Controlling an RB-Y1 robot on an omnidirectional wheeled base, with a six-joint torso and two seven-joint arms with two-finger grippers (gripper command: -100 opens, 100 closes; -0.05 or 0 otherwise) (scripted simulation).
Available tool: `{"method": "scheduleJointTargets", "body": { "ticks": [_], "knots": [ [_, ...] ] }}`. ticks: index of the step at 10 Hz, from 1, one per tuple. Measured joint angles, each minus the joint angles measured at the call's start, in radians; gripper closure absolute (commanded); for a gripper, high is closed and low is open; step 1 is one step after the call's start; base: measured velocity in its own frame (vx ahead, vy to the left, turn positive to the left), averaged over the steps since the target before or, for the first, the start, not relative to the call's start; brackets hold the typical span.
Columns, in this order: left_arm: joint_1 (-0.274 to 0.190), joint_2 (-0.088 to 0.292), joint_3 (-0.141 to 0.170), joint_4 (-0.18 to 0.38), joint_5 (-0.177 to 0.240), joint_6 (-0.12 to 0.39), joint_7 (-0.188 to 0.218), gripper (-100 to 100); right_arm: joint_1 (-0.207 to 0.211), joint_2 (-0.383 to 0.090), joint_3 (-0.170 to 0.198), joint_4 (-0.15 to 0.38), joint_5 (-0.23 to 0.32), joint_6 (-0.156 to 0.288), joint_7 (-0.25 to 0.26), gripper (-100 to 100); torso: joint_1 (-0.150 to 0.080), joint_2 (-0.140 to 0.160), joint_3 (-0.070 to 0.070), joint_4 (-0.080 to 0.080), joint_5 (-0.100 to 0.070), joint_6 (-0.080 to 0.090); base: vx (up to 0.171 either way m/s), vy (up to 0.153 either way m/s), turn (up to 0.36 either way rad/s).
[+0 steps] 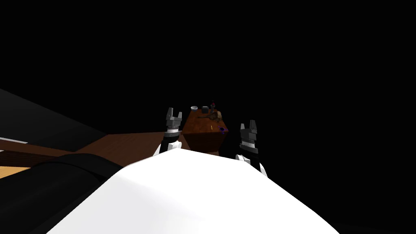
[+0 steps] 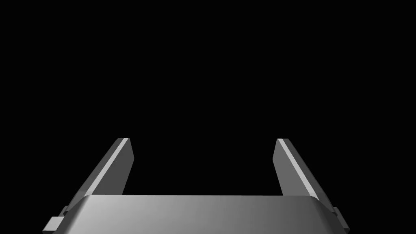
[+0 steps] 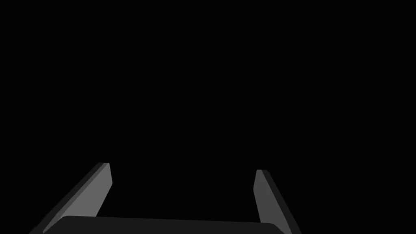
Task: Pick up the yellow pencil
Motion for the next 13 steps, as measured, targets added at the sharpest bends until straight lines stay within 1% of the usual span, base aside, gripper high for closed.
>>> {"method": "scheduleJointTargets", "body": {
  "ticks": [2, 5, 6, 8, 11, 12, 13],
  "knots": [
    [0.000, 0.000, 0.000, 0.000, 0.000, 0.000, 0.000, 0, 0.000, -0.046, 0.002, 0.006, -0.005, 0.005, 0.000, -100, 0.002, 0.004, 0.002, 0.001, 0.000, 0.000, -0.072, 0.049, 0.085],
    [0.000, 0.000, 0.000, 0.000, 0.000, 0.000, 0.000, 0, 0.011, -0.137, 0.014, 0.017, -0.022, 0.021, -0.002, -100, 0.004, 0.008, 0.004, 0.002, 0.001, 0.000, -0.100, 0.066, 0.087],
    [0.000, 0.000, 0.000, 0.000, 0.000, 0.000, 0.000, 0, 0.010, -0.160, 0.016, 0.020, -0.025, 0.026, -0.003, -100, 0.003, 0.006, 0.004, 0.002, 0.001, 0.000, -0.073, 0.059, 0.106],
    [0.000, 0.000, 0.000, 0.000, 0.000, 0.000, 0.000, 0, 0.017, -0.217, 0.032, 0.030, -0.037, 0.042, -0.002, -100, 0.005, 0.007, 0.004, 0.002, 0.001, 0.000, -0.101, 0.075, 0.104],
    [0.000, 0.000, 0.000, 0.000, 0.000, 0.000, 0.000, 0, 0.038, -0.288, 0.047, 0.039, -0.052, 0.049, -0.004, -100, 0.003, 0.006, 0.004, 0.001, 0.001, 0.000, -0.088, 0.062, 0.092],
    [0.000, 0.000, 0.000, 0.000, 0.000, 0.000, 0.000, 0, 0.044, -0.319, 0.053, 0.048, -0.061, 0.052, -0.007, -100, 0.004, 0.006, 0.004, 0.001, 0.001, 0.000, -0.139, 0.126, 0.207],
    [0.000, 0.000, 0.000, 0.000, 0.000, 0.000, 0.000, 0, 0.059, -0.344, 0.074, 0.053, -0.066, 0.061, -0.002, -100, 0.007, 0.009, 0.005, 0.002, 0.001, 0.000, -0.116, 0.096, 0.044]
  ]
}}
